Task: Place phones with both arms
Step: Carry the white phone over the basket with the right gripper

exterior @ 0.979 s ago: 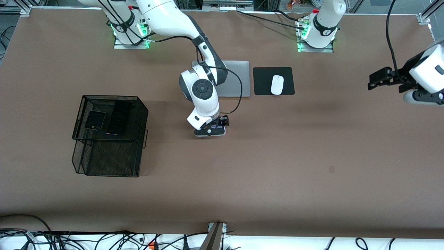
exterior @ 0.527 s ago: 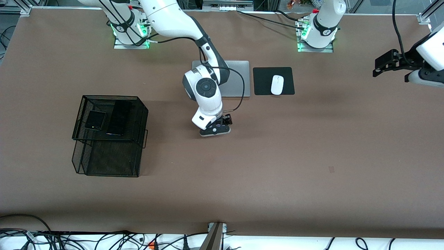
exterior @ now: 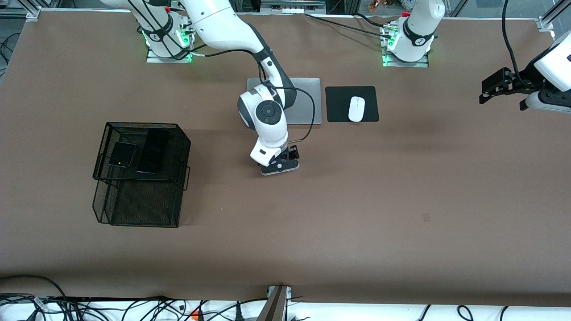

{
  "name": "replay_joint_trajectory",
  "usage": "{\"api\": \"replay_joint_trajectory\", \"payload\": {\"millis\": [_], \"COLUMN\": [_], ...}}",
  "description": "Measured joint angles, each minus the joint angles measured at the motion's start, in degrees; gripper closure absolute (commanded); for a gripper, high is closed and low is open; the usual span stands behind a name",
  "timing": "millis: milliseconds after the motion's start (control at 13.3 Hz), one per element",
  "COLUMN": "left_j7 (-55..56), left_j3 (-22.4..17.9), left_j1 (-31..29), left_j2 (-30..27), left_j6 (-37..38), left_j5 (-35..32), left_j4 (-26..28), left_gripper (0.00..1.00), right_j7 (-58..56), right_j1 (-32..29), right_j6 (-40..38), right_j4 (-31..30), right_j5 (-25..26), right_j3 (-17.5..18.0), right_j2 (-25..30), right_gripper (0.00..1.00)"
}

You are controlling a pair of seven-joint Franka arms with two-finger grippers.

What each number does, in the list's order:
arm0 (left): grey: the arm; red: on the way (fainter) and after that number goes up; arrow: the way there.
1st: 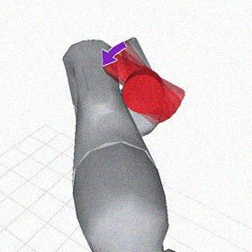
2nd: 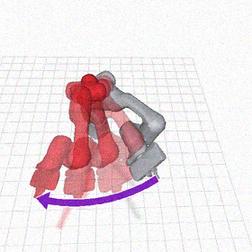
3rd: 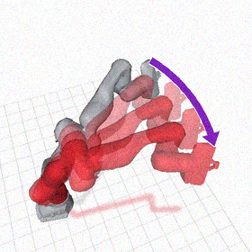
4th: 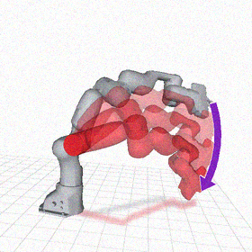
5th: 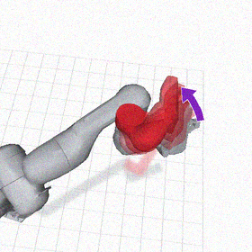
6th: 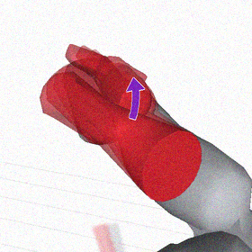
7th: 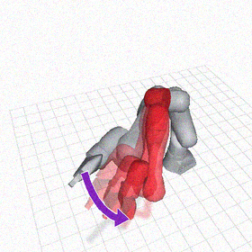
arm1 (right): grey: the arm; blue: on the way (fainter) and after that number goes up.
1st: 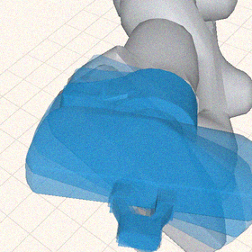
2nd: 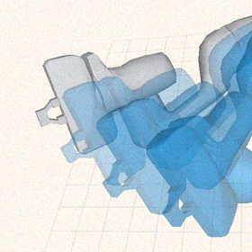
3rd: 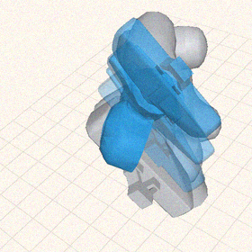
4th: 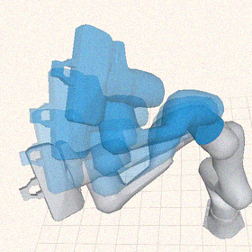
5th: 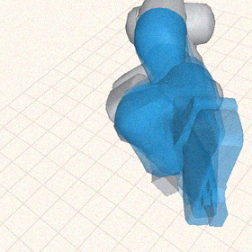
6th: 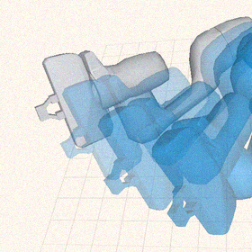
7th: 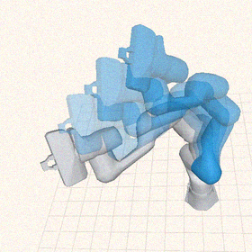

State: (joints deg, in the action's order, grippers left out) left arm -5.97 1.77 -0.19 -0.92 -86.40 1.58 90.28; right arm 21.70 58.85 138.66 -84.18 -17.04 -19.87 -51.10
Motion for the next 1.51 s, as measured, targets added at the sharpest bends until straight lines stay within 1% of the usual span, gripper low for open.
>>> {"api": "replay_joint_trajectory", "payload": {"millis": [226,301,377,452,603,753,829,904,1055,1205,1281,1356,1507], "left_j7": [0.0,0.0,0.0,0.0,0.0,0.0,0.0,0.0,0.0,0.0,0.0,0.0,0.0], "left_j3": [0.2,0.2,0.3,0.4,0.4,0.4,0.4,0.4,0.4,0.4,0.4,0.4,0.4], "left_j1": [0.0,0.0,0.0,0.0,0.0,0.0,0.0,0.0,0.0,0.0,0.0,0.0,-0.1], "left_j2": [0.0,0.0,0.0,0.0,0.0,0.0,0.0,0.0,0.1,0.1,0.1,0.1,0.1], "left_j6": [0.2,0.2,0.3,0.7,1.6,1.8,1.9,1.9,2.3,2.8,2.9,2.9,2.9], "left_j5": [0.0,0.0,0.0,0.0,0.0,0.0,0.0,0.0,0.0,0.0,0.0,0.0,-0.2], "left_j4": [0.0,0.0,0.0,0.0,0.0,0.0,0.0,0.0,0.0,0.0,0.0,0.0,0.0], "left_gripper": [0.00,0.00,0.00,0.00,0.00,0.00,0.00,0.00,0.00,0.00,0.00,0.00,0.00], "right_j7": [-0.1,-0.1,-0.1,-0.1,0.3,0.8,0.9,1.0,0.9,0.2,-1.0,-2.9,-8.3], "right_j1": [0.1,0.2,0.2,0.3,0.5,0.5,0.5,0.7,0.5,-0.4,-1.2,-2.3,-5.9], "right_j6": [0.4,0.4,0.5,0.6,0.7,0.9,0.6,-0.7,-6.4,-11.2,-13.5,-15.4,-17.5], "right_j4": [0.0,0.0,0.0,0.0,0.1,0.2,0.4,0.8,2.2,2.6,2.5,2.4,2.0], "right_j5": [0.3,0.3,0.3,0.3,0.3,0.3,0.3,0.3,0.2,0.2,0.2,0.2,-0.4], "right_j3": [0.0,0.0,0.0,0.0,0.0,-0.3,-1.3,-3.6,-11.2,-18.9,-21.8,-24.0,-26.1], "right_j2": [-0.6,-0.7,-0.8,-0.8,-0.8,-0.7,-0.5,0.1,2.9,7.5,9.6,11.2,12.7], "right_gripper": [0.01,0.10,0.46,0.96,1.00,1.00,1.00,1.00,1.00,1.00,1.00,1.00,1.00]}}
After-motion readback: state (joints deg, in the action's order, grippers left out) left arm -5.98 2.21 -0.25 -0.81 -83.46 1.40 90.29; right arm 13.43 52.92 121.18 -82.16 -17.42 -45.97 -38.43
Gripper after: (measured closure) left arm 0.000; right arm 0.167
